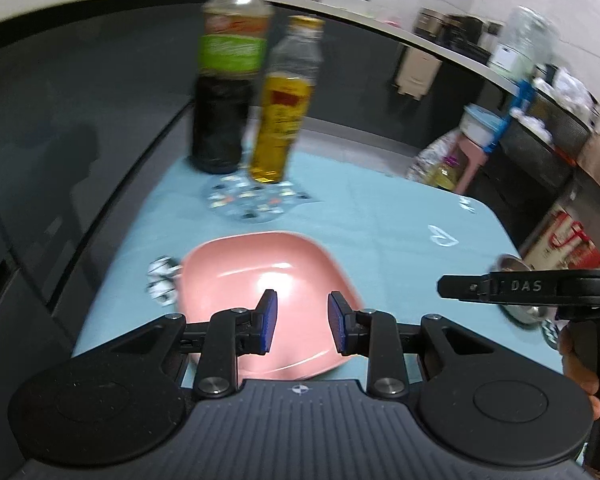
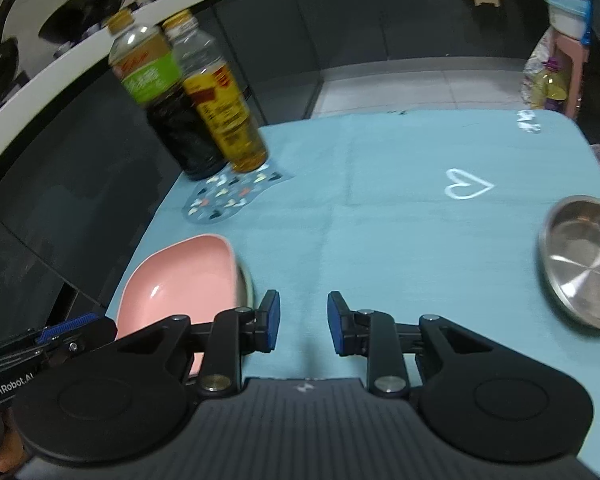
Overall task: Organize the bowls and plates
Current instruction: 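Release the pink dish and move both grippers to the steel pan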
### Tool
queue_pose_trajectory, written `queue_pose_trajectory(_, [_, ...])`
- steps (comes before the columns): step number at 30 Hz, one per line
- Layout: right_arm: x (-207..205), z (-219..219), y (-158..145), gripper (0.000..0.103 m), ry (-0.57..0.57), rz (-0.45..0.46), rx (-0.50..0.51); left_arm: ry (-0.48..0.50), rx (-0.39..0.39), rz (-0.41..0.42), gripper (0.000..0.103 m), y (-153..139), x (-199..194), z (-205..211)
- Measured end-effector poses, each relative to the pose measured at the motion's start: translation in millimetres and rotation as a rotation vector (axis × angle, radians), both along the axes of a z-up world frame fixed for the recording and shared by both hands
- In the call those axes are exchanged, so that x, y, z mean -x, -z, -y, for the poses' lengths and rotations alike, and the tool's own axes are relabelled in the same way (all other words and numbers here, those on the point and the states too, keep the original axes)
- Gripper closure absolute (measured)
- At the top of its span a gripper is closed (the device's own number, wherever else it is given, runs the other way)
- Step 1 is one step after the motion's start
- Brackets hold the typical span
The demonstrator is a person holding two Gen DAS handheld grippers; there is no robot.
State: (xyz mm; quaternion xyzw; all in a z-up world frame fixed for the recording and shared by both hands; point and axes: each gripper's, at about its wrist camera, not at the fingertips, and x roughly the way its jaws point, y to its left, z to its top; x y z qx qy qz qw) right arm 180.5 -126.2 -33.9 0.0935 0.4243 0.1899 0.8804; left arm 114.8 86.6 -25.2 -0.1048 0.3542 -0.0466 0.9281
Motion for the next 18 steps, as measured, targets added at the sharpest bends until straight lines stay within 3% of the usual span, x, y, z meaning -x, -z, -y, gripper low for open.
queue_pose_trajectory(9, [6,70,0,0.095,0.136,0.035,-0.03,0.181,-0.032,0.036,0.077,-19,-25,84])
queue_pose_trajectory(18, [17,150,4,0.094,0.326,0.07,-0.061,0.325,-0.038,-0.008,0.077,-14,-55,169])
